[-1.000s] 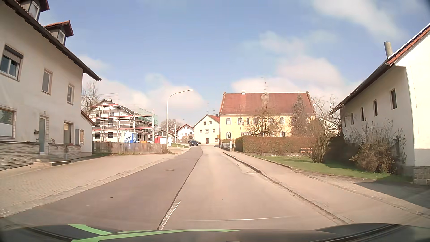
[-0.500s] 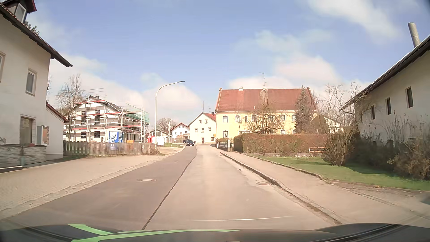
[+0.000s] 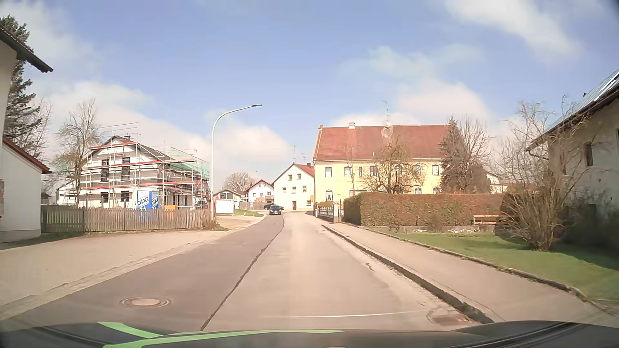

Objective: Follow the waypoints while adhering to traffic rules and regulations

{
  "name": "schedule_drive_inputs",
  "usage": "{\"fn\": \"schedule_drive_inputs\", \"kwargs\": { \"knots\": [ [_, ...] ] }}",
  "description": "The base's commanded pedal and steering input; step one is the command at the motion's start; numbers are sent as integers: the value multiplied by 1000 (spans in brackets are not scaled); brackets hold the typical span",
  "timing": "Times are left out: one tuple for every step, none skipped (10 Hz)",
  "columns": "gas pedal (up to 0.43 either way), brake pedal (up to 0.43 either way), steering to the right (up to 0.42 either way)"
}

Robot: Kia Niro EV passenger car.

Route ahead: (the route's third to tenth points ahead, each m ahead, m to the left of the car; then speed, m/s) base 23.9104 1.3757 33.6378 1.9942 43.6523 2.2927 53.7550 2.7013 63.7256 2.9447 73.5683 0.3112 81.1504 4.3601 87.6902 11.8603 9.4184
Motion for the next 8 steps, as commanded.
{"fn": "schedule_drive_inputs", "kwargs": {
  "knots": [
    [287, 0, -12],
    [287, 0, -12],
    [287, 0, -13],
    [287, 0, -14],
    [287, 0, -14],
    [287, 0, -14],
    [268, 0, -11],
    [268, 0, -9]
  ]
}}
